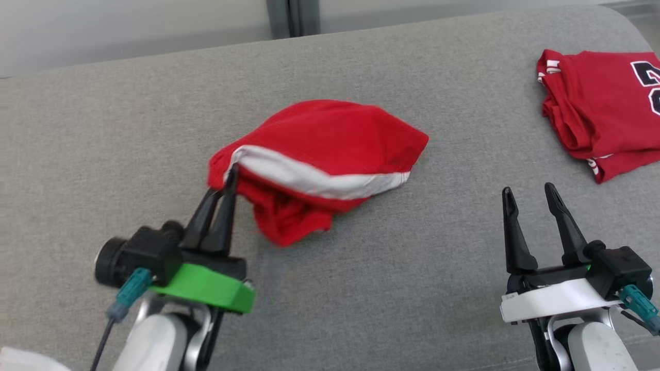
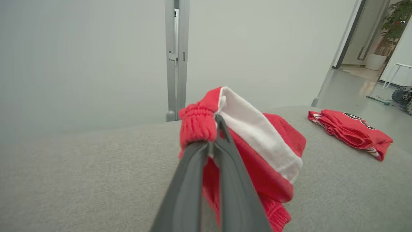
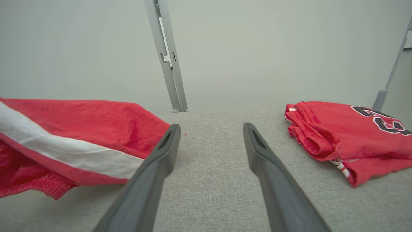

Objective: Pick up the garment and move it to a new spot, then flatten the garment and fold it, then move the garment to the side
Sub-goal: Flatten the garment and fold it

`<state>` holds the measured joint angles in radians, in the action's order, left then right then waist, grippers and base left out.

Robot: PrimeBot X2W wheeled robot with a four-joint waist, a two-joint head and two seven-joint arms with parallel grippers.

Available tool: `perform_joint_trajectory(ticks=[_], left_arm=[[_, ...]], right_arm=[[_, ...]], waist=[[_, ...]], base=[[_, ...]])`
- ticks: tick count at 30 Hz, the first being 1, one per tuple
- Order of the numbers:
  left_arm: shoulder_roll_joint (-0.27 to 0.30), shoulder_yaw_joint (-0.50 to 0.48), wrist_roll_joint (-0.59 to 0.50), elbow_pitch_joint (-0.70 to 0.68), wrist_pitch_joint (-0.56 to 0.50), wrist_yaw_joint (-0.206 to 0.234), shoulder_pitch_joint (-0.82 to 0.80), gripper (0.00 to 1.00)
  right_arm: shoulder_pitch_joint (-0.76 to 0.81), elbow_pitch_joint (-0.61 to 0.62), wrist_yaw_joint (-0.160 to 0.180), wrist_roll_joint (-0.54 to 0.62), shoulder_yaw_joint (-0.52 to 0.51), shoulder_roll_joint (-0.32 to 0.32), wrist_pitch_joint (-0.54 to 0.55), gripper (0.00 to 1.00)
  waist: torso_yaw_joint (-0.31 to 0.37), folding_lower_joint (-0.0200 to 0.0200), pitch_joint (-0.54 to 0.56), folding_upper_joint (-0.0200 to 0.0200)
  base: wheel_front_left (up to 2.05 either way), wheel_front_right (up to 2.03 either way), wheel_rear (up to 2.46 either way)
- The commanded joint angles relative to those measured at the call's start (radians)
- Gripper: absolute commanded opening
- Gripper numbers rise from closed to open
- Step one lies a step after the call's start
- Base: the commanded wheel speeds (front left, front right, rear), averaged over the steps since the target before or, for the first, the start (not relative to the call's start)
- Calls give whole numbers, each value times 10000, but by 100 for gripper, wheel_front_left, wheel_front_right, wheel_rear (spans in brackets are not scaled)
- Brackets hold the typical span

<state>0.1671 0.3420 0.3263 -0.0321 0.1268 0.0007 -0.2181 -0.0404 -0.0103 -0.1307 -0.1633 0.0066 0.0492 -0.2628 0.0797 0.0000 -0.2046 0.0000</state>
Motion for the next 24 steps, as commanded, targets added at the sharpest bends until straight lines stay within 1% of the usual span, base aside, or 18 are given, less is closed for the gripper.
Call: perform_joint_trajectory(ticks=[1,4,6,8,11,14,18,24], left_arm=[[209,-313,194,125,-8,210,468,0],[518,-860,433,717,138,432,1088,0],[704,-1055,378,1173,255,544,1239,0],[643,-1130,513,1515,374,568,1281,0],[590,-1111,541,1943,598,472,1090,0],[528,-1014,501,2295,733,375,868,0],[448,-848,429,2736,887,245,594,0],[328,-580,261,3044,1056,89,262,0]], right_arm=[[175,27,0,92,-48,21,-19,100],[228,-23,0,122,-46,22,-19,100],[241,-74,0,151,9,21,-18,100],[191,-111,0,170,59,24,-18,100],[132,-427,0,-65,436,55,-18,100],[54,-1320,0,-351,1236,333,-18,100],[-604,-2866,0,-841,2764,804,-18,100],[-1973,-4360,0,-1677,3867,1067,-18,100]], waist=[[-354,0,219,0],[-512,0,231,0],[-556,0,238,0],[-597,0,244,0],[-696,0,246,0],[-827,0,213,0],[-994,0,109,0],[-1274,0,-146,0]], base=[[0,0,0],[0,0,0],[0,0,0],[0,0,0],[0,0,0],[0,0,0],[0,0,0],[0,0,0]])
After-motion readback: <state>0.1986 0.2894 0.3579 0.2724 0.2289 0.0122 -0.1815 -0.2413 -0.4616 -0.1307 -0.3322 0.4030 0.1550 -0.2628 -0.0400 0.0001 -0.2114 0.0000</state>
